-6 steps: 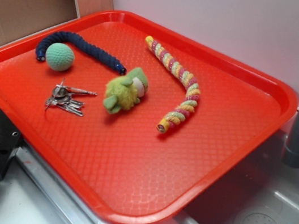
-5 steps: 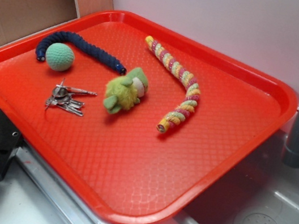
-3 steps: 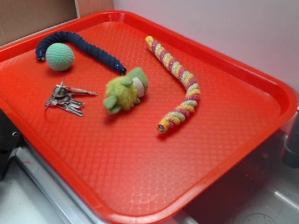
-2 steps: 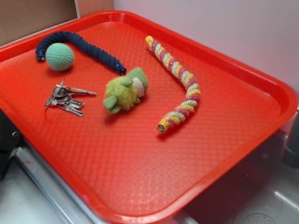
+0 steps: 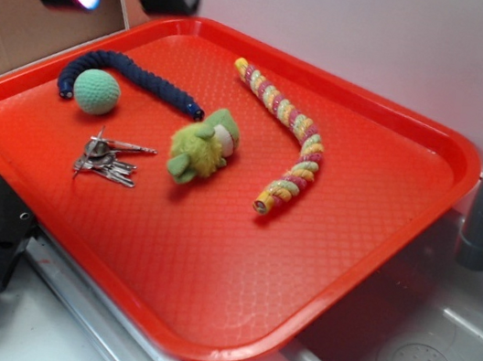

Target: Grab the green animal.

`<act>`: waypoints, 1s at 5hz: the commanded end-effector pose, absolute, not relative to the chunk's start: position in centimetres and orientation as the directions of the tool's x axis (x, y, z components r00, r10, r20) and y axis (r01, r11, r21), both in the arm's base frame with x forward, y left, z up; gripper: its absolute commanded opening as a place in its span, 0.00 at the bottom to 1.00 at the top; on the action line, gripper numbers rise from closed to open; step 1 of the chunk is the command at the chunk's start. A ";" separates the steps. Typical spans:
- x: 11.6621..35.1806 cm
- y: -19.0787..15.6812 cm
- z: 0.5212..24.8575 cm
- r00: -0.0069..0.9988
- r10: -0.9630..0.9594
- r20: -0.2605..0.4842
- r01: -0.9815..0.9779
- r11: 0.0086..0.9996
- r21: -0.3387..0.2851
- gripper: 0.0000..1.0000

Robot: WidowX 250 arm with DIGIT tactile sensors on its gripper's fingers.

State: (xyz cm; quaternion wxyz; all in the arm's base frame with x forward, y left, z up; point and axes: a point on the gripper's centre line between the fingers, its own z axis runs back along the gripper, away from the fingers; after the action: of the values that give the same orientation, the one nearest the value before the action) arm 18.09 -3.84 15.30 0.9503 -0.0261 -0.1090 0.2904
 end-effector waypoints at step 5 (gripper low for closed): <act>24.7 -3.6 2.9 0.875 0.459 0.157 -0.467 0.884 0.019 1.00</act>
State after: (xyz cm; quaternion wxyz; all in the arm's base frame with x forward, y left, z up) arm 23.95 -4.30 2.19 0.9709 0.0320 -0.0588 0.2297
